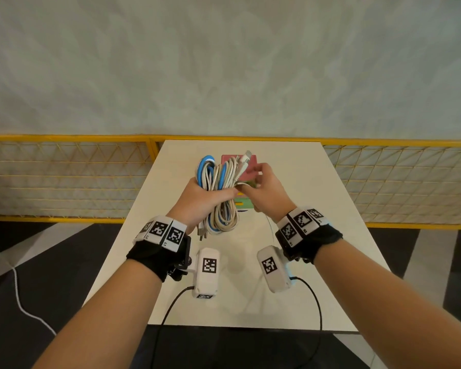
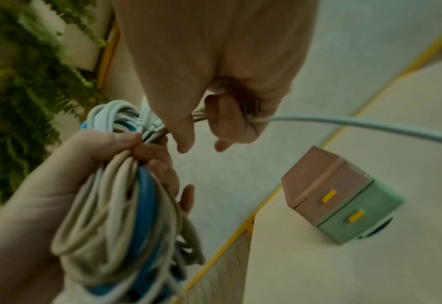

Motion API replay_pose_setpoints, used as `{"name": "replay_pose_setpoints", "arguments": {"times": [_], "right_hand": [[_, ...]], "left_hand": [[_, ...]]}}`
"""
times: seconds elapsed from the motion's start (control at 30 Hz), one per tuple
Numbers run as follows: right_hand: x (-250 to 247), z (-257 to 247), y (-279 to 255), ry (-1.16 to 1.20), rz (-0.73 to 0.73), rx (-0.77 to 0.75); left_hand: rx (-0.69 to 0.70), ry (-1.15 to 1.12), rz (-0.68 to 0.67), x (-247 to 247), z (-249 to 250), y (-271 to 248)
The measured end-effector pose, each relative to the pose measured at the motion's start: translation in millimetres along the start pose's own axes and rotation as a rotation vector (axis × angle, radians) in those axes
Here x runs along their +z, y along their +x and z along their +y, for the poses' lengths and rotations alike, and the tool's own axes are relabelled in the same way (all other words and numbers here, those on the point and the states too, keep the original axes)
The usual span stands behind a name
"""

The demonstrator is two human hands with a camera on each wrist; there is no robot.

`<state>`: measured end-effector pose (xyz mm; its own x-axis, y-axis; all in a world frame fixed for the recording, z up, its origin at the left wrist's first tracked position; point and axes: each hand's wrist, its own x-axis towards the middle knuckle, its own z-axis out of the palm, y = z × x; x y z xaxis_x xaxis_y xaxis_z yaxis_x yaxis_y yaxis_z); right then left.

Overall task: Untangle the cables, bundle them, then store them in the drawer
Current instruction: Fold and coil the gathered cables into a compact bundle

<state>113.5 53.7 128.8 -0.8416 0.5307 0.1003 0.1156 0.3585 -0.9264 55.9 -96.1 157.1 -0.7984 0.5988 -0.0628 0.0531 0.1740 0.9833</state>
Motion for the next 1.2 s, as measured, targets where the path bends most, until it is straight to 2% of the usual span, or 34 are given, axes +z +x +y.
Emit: {"name": "replay_pose_setpoints", "arguments": {"times": [0.07,0.2,0.37,0.47,0.57,0.8,1.07,1.2], "right_hand": [[2,-1,2,0.040,0.019,0.081],[4,-19,2,0.300,-0.094,0.167],[4,-35,-2,0.666,-0.242,0.219],[1,-44,-7,0.815,-0.324,0.215],[-1,-48,-8,0.798,-0.347,0.208],[-2,-43,-12,0.903,-0.364,0.223],[-2,-43,-11,0.749,-0.346,0.156],[-6,-45,-9,0.749,-0.300,0.186]], "left_hand": [[0.015,-0.017,-0.001,2,1,1],[0.071,-0.021,-0.048,10,5,-2],[0.118,-0.026,0.063,16,6,2],[0.104,-0.041,0.076,16,8,4],[0.102,-0.103,0.051,17,12,3],[0.118,-0.057,0.091,24,17,6],[0.104,-0.109,0.131,28,10,10],[0.103,-0.168,0.129,31,11,10]]}}
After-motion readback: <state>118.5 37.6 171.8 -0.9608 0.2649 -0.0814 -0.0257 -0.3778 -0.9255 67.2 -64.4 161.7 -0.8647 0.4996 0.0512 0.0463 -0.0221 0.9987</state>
